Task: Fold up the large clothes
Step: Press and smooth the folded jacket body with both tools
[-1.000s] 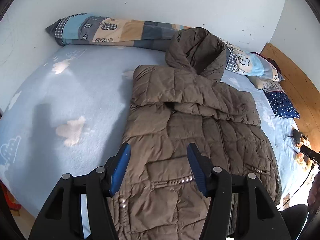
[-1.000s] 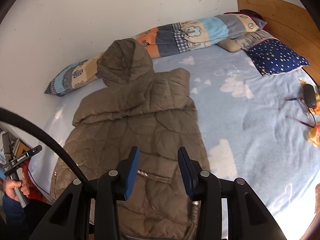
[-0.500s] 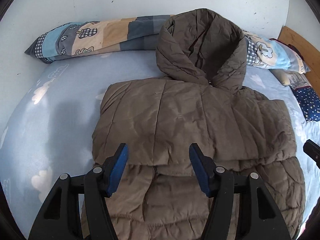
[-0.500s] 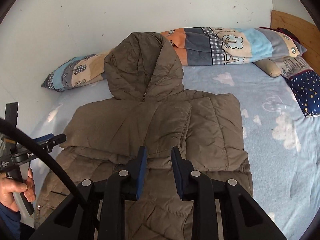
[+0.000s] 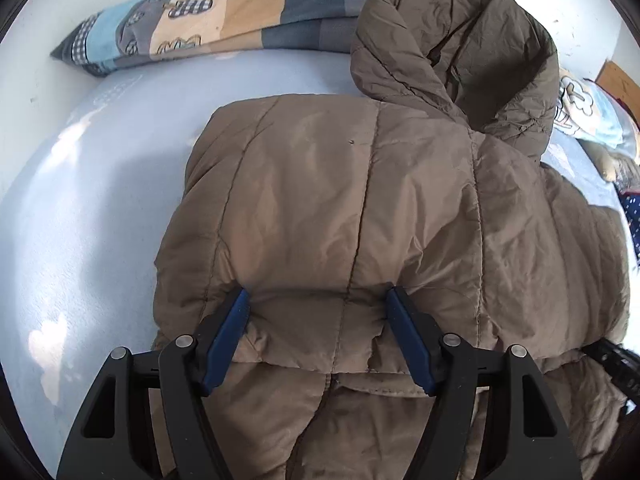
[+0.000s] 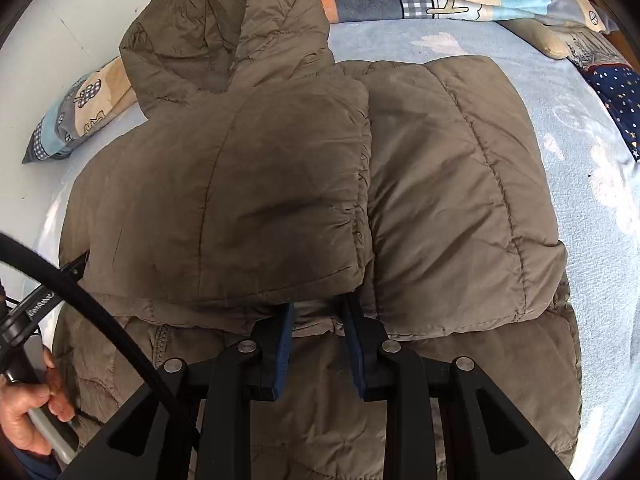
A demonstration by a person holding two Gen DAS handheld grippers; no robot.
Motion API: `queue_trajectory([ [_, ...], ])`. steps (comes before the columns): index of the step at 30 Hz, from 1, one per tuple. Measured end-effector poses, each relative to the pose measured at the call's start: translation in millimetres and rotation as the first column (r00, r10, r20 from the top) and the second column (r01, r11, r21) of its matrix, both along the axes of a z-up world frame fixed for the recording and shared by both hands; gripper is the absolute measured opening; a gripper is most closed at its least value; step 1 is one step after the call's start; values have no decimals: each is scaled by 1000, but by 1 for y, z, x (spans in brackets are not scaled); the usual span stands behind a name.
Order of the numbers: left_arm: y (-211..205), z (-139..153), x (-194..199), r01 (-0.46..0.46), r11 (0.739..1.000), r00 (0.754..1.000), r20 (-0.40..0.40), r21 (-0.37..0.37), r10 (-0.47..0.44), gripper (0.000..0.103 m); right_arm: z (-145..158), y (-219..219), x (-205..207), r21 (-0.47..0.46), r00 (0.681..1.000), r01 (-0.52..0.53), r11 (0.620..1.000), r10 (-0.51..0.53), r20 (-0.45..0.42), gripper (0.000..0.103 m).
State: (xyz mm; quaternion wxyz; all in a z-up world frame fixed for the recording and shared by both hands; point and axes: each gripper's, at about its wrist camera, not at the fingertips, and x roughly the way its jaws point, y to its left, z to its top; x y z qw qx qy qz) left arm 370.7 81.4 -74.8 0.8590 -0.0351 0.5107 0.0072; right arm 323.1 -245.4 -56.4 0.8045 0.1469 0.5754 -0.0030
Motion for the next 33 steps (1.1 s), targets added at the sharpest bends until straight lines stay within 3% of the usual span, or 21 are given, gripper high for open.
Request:
queue_trajectory([
  [6, 7, 45, -46, 14, 994, 998, 67, -110, -6, 70, 19, 1, -9, 41, 999, 2, 999, -4, 32, 28],
  [10, 5, 67, -86, -5, 993, 988, 151, -119, 23, 76, 39, 4, -15, 37, 996, -12, 999, 9, 84, 28],
  [12, 0, 64, -97, -7, 997, 982, 190, -77, 22, 76, 45, 5, -18, 27, 994, -19, 999, 16, 103, 28],
  [17, -23, 42, -79, 77, 993, 983, 161, 86, -90, 76, 43, 9, -18, 38, 995, -17, 999, 13, 95, 28],
  [24, -38, 39, -69, 134, 979, 972, 174, 153, -160, 76, 43, 11, -15, 29, 996, -15, 999, 13, 92, 28],
  [33, -41, 47, -70, 160, 957, 954, 212, 241, -212, 77, 50, 33, -23, 0, 987, -93, 996, 92, 133, 28],
])
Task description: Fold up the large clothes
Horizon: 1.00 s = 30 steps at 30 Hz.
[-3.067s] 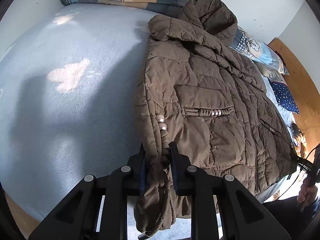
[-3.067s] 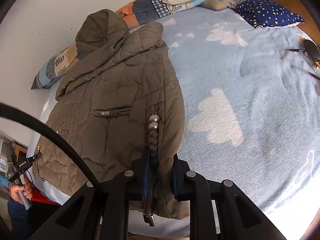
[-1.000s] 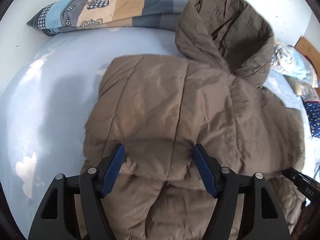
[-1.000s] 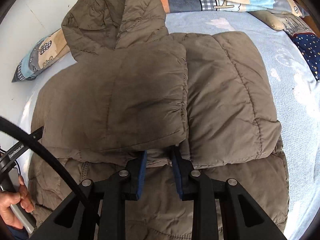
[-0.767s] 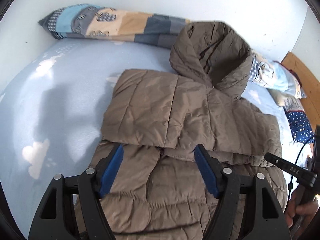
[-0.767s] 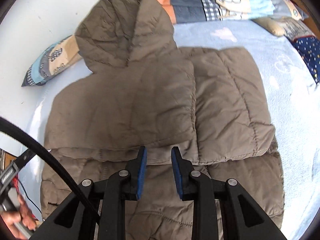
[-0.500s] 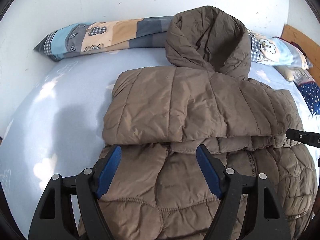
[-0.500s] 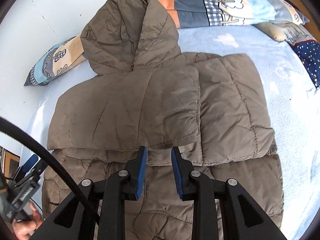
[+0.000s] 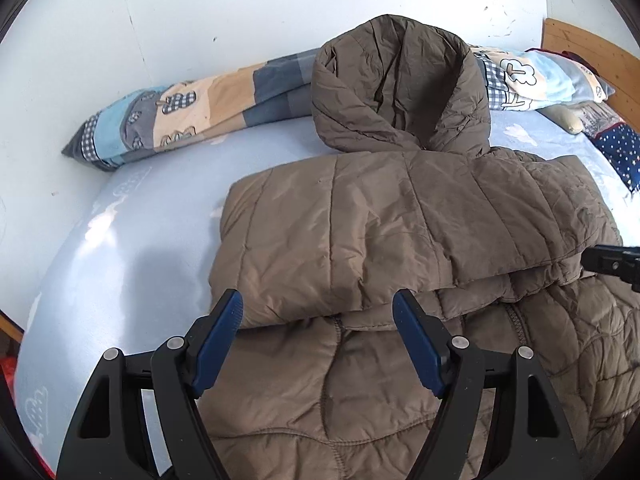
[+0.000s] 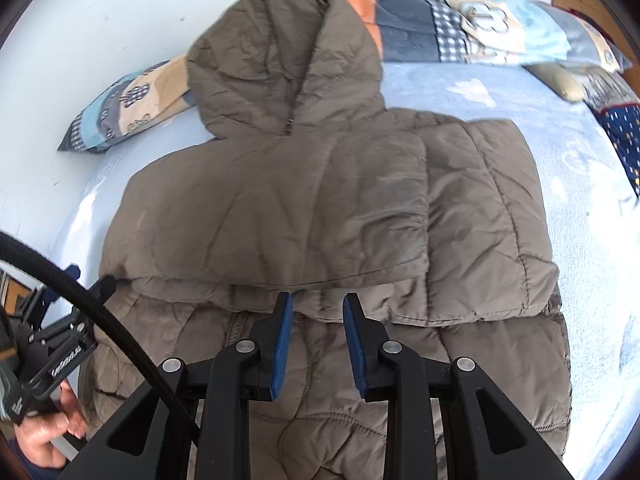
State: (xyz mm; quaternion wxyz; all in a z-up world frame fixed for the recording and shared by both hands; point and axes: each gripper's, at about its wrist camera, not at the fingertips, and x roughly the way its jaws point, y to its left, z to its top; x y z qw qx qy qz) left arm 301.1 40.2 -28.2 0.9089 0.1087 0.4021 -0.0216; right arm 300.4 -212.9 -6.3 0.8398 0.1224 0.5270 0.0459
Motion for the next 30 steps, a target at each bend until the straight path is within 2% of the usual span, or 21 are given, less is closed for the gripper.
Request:
queue_trajectory([
  [4, 5, 3, 1, -3, 999, 1000, 21, 36, 2, 77, 8, 7, -8, -24, 998, -37, 999, 38, 47, 29],
  [12, 22, 20, 4, -27, 998, 998, 46, -52, 29, 77, 25, 1, -19, -25, 995, -39, 999, 41, 88, 33],
  [16, 30, 29, 6, -3, 995, 999, 39, -100, 7, 77, 45, -5, -21, 2, 995, -31, 1000, 30, 91, 33],
  [18, 36, 32, 9, -20, 994, 998, 51, -103, 26, 77, 61, -8, -15, -4, 994, -33, 999, 33, 105, 37],
  [20, 44, 33, 12, -52, 991, 997, 54, -122, 59, 77, 82, -12, 1, 4, 993, -21, 1000, 20, 121, 48],
  [24, 54, 41, 32, -63, 977, 998, 14, -203, 67, 77, 126, -12, 55, 4, 983, -10, 1000, 9, 185, 52],
  [26, 60, 54, 53, -82, 965, 996, 23, -250, 91, 77, 140, -10, 88, -12, 979, -13, 1000, 15, 202, 55],
  [30, 62, 67, 98, -73, 956, 997, 14, -285, 80, 78, 150, -4, 149, -79, 972, -11, 997, 30, 233, 58],
])
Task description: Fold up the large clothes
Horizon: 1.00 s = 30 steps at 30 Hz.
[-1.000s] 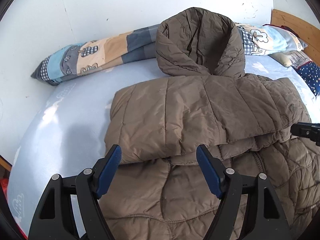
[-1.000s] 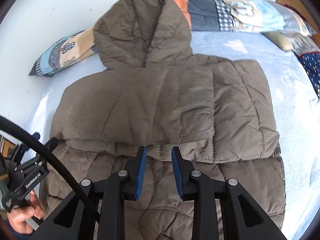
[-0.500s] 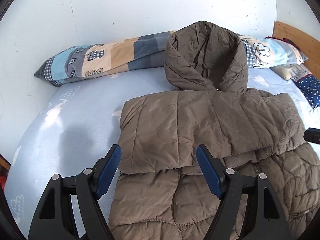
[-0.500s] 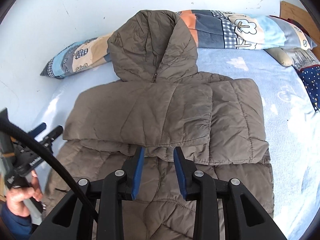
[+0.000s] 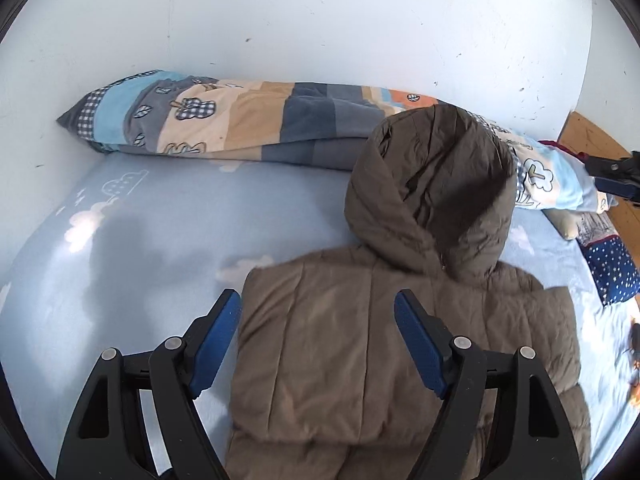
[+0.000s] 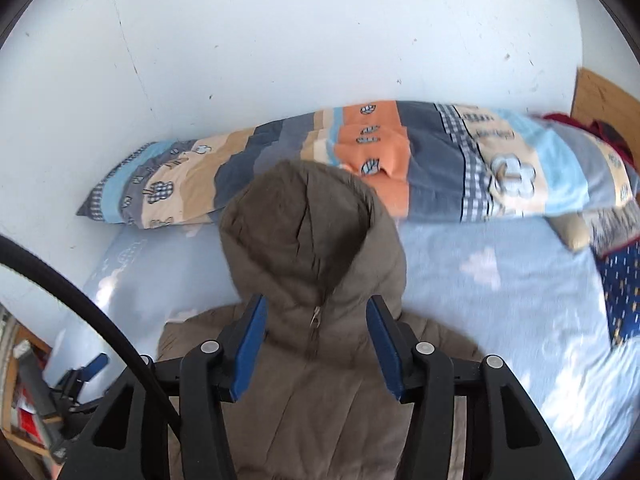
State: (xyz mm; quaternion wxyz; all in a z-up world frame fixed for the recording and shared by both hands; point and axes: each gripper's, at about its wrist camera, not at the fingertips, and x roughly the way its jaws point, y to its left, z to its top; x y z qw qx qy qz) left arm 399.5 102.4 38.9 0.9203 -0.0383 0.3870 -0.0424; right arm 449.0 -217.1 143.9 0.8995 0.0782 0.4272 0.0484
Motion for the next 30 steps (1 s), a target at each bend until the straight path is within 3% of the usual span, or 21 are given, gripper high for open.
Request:
queue_trajectory([
  [6, -10, -3, 58, 44, 998, 999, -20, -35, -45, 78, -30, -4, 88, -142, 999, -7, 990, 2, -40, 58],
  [11, -16, -8, 102, 64, 996, 997, -30, -65, -66, 79, -65, -16, 138, -180, 997, 43, 983, -54, -55, 57],
  [12, -17, -10, 111, 65, 995, 997, -31, -76, -68, 79, -70, -15, 144, -198, 997, 42, 979, -53, -48, 52],
  [14, -19, -15, 126, 75, 993, 996, -34, -95, -79, 79, -84, -12, 158, -278, 997, 44, 960, -61, -51, 14],
  [15, -20, -17, 133, 73, 993, 997, -29, -94, -76, 80, -89, -12, 162, -290, 996, 42, 956, -62, -59, 10],
  [22, -30, -27, 166, 46, 995, 999, -19, -84, -48, 80, -74, -5, 116, -242, 999, -4, 970, 15, 41, 6],
  [28, -53, -19, 162, 56, 998, 997, 60, 7, -57, 79, -38, -15, 51, -166, 987, -80, 983, 101, 122, 6],
  [29, -53, -15, 157, 60, 998, 995, 74, -5, -59, 69, -31, -19, 37, -145, 984, -93, 985, 114, 139, 6],
  [30, -54, -12, 152, 64, 998, 995, 78, -19, -62, 51, -25, -24, 24, -130, 982, -102, 986, 121, 148, 6],
])
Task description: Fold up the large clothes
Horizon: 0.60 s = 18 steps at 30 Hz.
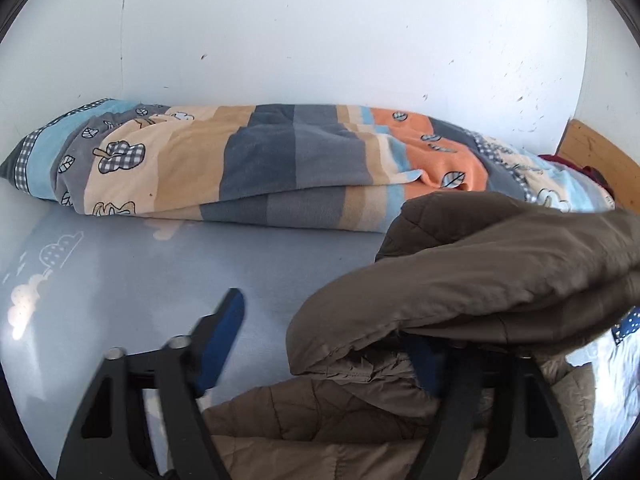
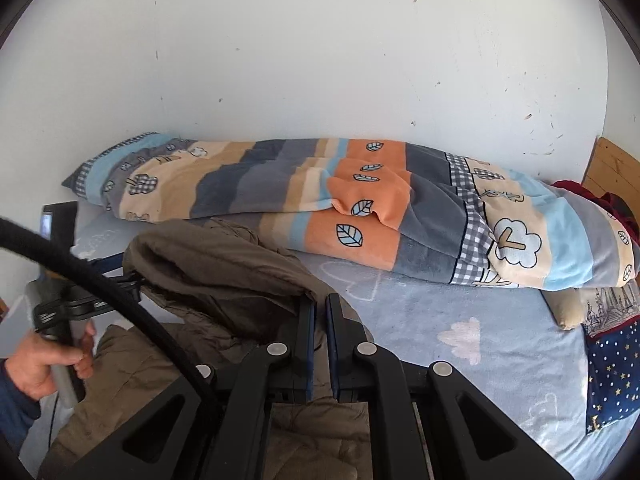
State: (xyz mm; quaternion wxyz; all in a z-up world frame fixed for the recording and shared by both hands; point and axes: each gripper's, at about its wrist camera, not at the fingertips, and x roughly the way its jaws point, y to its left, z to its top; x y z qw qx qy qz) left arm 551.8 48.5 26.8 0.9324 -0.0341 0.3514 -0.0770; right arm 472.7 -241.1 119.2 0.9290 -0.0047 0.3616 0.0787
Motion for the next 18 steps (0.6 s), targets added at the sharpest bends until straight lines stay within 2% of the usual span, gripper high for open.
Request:
queue_trajectory([
  [2, 1, 10, -18, 31, 998, 999, 10, -60, -31, 35, 7, -6, -25, 15, 1000, -4, 1000, 4, 9, 6],
  [3, 1, 15, -30, 42, 997, 999, 20, -66, -41, 33, 9, -9, -36, 20, 1000, -6, 1000, 6, 10, 6],
  [5, -4, 26, -64, 63, 997, 997, 53, -45, -61, 31, 9, -14, -60, 29, 1000, -7, 1000, 7, 3, 6],
  [7, -4, 30, -98, 92, 994, 994, 57, -55, -89, 30, 8, -15, -86, 45, 1000, -5, 999, 5, 5, 6],
  [10, -5, 26, -147, 89, 995, 996, 21, -50, -88, 30, -4, -9, -124, 44, 1000, -4, 999, 5, -9, 6],
  [13, -3, 0, -188, 80, 996, 996, -37, -46, -81, 30, -40, -2, -148, 57, 996, 29, 998, -24, -86, 6],
  [15, -4, -29, -201, 56, 998, 988, -142, -34, -60, 30, -69, 2, -154, 49, 989, 66, 997, -58, -136, 6],
  [18, -6, -64, -217, 40, 999, 965, -259, -17, -43, 30, -119, 8, -153, 20, 953, 96, 995, -87, -289, 6],
])
